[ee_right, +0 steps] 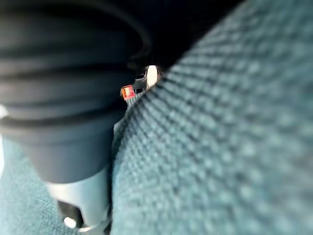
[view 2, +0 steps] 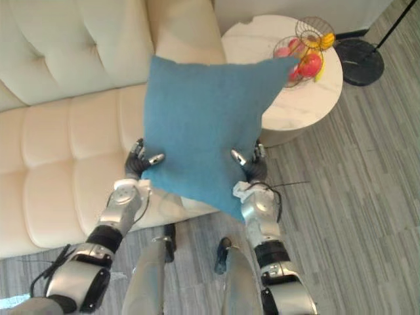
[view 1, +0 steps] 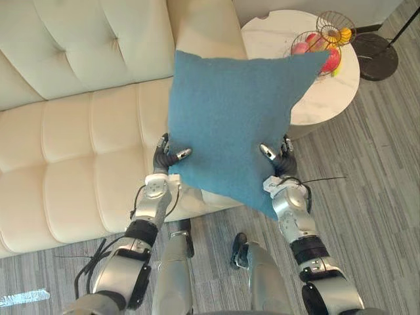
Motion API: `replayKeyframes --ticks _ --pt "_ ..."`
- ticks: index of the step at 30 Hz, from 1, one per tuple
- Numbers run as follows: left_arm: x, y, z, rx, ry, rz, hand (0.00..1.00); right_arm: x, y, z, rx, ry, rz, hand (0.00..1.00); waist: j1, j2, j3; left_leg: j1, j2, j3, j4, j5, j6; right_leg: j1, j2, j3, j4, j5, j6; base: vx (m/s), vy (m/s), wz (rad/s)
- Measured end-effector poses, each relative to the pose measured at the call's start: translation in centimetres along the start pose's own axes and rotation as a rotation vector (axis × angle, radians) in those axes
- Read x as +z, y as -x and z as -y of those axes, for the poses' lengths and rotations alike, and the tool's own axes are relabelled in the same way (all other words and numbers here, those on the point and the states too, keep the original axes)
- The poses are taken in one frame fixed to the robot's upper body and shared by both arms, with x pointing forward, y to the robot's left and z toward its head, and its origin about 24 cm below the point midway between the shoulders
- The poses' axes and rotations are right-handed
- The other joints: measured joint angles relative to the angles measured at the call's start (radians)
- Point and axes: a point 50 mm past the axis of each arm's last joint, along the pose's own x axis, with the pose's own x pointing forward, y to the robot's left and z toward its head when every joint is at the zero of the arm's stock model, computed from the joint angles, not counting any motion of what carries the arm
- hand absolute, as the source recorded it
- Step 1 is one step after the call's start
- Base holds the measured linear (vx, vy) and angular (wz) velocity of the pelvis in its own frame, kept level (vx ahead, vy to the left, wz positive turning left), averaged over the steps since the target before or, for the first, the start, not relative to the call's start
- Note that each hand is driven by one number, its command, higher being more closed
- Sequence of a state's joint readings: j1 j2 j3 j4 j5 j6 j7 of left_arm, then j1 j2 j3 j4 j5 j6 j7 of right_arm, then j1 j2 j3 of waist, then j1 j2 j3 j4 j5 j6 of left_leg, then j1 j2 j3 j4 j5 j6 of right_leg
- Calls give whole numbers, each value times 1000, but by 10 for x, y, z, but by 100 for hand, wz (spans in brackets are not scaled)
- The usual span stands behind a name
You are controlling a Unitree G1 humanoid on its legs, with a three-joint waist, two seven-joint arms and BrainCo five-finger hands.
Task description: Pick up cushions and gather them together orderly.
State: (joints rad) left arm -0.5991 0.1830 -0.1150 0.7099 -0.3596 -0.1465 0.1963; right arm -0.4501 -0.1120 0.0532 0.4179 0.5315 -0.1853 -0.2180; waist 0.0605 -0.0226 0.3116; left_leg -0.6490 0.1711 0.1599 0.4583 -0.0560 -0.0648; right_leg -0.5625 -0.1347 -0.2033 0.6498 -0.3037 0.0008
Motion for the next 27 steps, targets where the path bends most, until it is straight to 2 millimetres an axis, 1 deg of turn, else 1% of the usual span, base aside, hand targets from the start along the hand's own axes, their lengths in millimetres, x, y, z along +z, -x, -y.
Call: replayKeyframes --ticks 3,6,10,13,16,20,21,22,24,25,27 --pt "3 -2 -2 22 38 3 100 10 -2 -5 7 -33 47 100 0 -1 1 -31 10 22 -7 25 12 -37 -3 -5 7 9 -4 -57 -16 6" --pt "4 -2 -2 28 77 1 100 17 -3 -9 18 -44 78 100 2 -2 1 -30 8 21 -13 37 7 -34 -4 -7 5 11 -3 34 -17 5" --pt "8 -1 -1 25 116 13 100 18 -3 -10 22 -56 81 100 3 -3 1 -12 1 22 -28 50 7 -22 -8 -8 3 13 -3 66 -32 4" --pt "8 6 2 11 168 30 100 14 3 -7 19 -60 69 100 2 -3 1 41 -3 23 -50 51 6 29 -7 -10 -12 13 -3 49 -29 0" --pt "7 20 4 -12 217 59 100 16 20 -6 38 -75 94 100 -2 -8 -1 94 -10 25 -85 55 0 79 -7 -10 -39 13 -2 36 -13 0" --pt "0 48 14 -28 324 83 100 13 43 6 21 -46 107 100 -3 -17 -9 169 -22 34 -126 55 -1 151 -10 -14 -79 11 1 32 -4 0" --pt "-2 55 14 -25 344 86 100 12 49 8 17 -33 105 100 -3 -23 -19 180 -22 38 -128 54 -2 162 -10 -14 -85 10 2 47 -5 -1" --pt "-3 61 14 -23 356 88 100 11 54 10 13 -24 105 100 -3 -24 -20 195 -23 39 -130 52 -3 182 -9 -16 -95 10 3 57 -3 -1" --pt "-9 75 14 -17 385 78 100 6 66 15 -3 5 92 100 -4 -30 -44 221 -24 38 -140 45 -5 219 -8 -23 -118 12 8 95 0 3" --pt "-16 86 13 -10 402 61 100 0 75 20 -11 25 71 100 -4 -34 -75 238 -25 39 -148 40 -6 241 -7 -26 -139 14 12 119 8 4" --pt "-25 100 10 2 412 32 100 -6 87 26 -14 64 43 100 -4 -36 -110 271 -30 41 -166 35 -4 281 -7 -28 -172 19 23 108 17 1"
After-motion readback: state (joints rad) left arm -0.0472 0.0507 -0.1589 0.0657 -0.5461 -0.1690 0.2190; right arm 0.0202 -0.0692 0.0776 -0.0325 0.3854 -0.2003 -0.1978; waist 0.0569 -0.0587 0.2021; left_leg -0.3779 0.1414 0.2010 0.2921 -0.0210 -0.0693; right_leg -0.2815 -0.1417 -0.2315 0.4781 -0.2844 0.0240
